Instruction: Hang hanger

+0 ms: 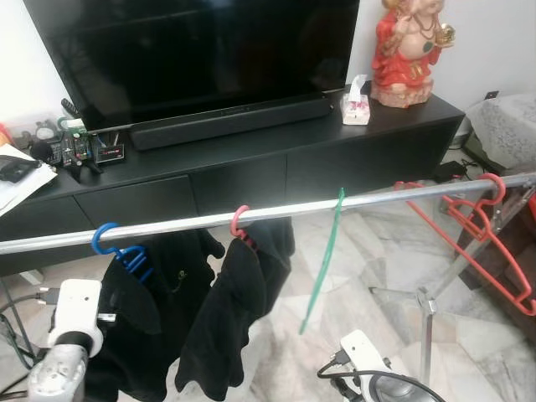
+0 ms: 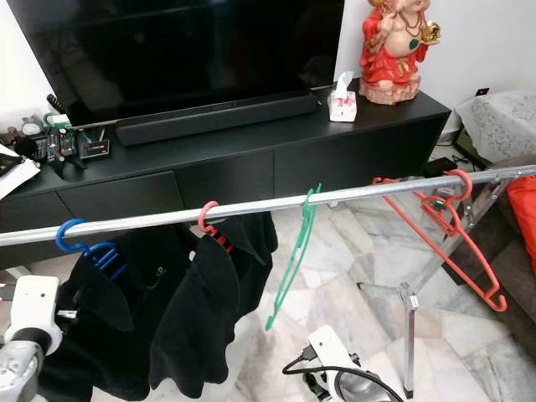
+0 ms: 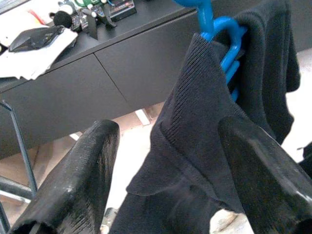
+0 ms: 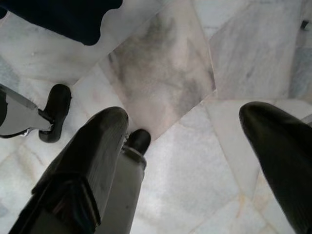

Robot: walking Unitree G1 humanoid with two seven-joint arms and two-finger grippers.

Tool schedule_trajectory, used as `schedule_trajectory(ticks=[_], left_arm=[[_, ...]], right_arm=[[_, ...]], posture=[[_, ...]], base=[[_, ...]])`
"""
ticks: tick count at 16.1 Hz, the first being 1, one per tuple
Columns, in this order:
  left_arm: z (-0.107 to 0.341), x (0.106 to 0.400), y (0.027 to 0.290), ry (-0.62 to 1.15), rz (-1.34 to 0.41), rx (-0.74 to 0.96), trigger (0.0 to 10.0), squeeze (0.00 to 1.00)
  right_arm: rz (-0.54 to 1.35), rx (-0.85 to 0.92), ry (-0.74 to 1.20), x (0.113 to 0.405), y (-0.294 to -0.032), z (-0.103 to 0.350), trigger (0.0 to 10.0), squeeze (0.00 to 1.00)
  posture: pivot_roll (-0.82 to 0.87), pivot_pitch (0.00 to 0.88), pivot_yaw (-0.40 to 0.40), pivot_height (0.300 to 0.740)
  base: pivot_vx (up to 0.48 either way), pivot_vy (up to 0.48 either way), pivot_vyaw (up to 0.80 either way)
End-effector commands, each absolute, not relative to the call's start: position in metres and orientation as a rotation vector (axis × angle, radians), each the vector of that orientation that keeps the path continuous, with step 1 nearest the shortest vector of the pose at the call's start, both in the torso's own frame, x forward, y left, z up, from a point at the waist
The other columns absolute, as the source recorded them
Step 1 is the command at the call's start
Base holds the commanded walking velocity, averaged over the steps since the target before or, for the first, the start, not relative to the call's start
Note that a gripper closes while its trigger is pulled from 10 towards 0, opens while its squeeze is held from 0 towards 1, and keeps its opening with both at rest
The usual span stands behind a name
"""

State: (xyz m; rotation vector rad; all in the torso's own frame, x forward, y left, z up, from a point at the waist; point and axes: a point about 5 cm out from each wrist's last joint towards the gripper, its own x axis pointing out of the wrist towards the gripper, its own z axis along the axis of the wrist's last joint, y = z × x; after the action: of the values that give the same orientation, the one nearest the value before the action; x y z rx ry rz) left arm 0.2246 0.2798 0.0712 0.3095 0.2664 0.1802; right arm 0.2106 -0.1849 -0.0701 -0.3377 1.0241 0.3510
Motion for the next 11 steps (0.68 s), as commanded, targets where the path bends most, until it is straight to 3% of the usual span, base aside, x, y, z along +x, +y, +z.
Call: schedule_trajectory(ticks=[1,4,11], left_arm=[[0.072,0.224,0.285,0.267,0.182,0.313,10.0,0.00],[0.067,0.238,0.292,0.241,0.258,0.319,10.0,0.00],[0.051,0.255,0.305,0.341,0.125,0.260,10.0,0.00]], right_arm=[[0.350,-0.325,1.026,0.210,-0.184,-0.071,10.0,0.00],[0.356,-0.329,1.023,0.211,-0.184,-0.070,10.0,0.00],[0.363,-0.324,1.024,0.212,-0.184,-0.069,10.0,0.00]], posture=[[-0.12,0.000,0.029,0.740],[-0.12,0.000,0.018,0.740],[-0.13,0.000,0.010,0.740]], base=[[0.000,0.000,0.00],[0.000,0.000,0.00],[0.000,0.000,0.00]])
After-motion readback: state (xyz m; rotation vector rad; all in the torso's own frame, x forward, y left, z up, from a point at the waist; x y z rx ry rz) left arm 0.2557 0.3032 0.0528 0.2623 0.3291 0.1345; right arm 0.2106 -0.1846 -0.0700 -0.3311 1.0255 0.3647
